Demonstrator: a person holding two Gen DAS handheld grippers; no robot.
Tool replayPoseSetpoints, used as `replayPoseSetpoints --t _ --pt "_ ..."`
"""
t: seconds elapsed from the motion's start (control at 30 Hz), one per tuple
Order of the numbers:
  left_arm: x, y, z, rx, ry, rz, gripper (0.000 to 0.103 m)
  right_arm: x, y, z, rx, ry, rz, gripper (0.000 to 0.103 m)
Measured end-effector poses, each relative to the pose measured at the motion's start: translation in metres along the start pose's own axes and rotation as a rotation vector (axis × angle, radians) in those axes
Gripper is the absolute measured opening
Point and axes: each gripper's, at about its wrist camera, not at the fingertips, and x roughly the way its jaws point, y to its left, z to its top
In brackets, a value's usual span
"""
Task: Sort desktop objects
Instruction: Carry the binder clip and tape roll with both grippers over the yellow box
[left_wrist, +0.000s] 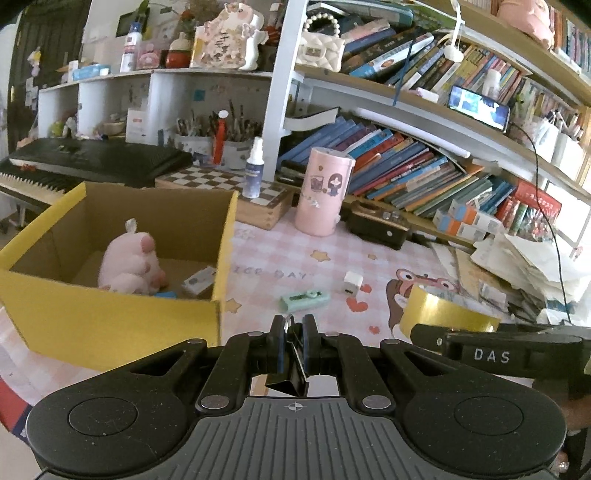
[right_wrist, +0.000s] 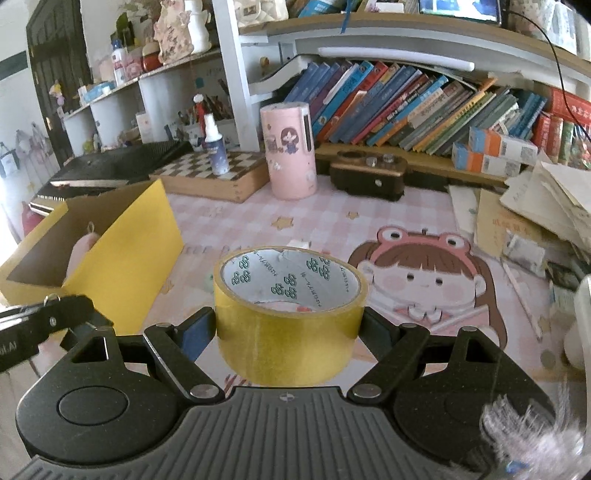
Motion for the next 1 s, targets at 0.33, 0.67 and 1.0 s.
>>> replayPoseSetpoints --t 0.33,0.67,1.0 --pt "-0.032 0.043 -0.021 -0.030 0.031 0.013 0.007 -0.019 0.050 -0.033 -0.017 0.067 0.015 0.082" --pt "-0.066 0.077 -0.042 -0.052 0.046 0.016 0.007 -0.041 0.100 -0.064 -0.056 0.102 0.049 0.082" --pt "-0.101 0.107 -0.061 -0.072 0.039 0.032 0.008 -0.058 0.139 -0.090 -0.070 0.122 0.084 0.082"
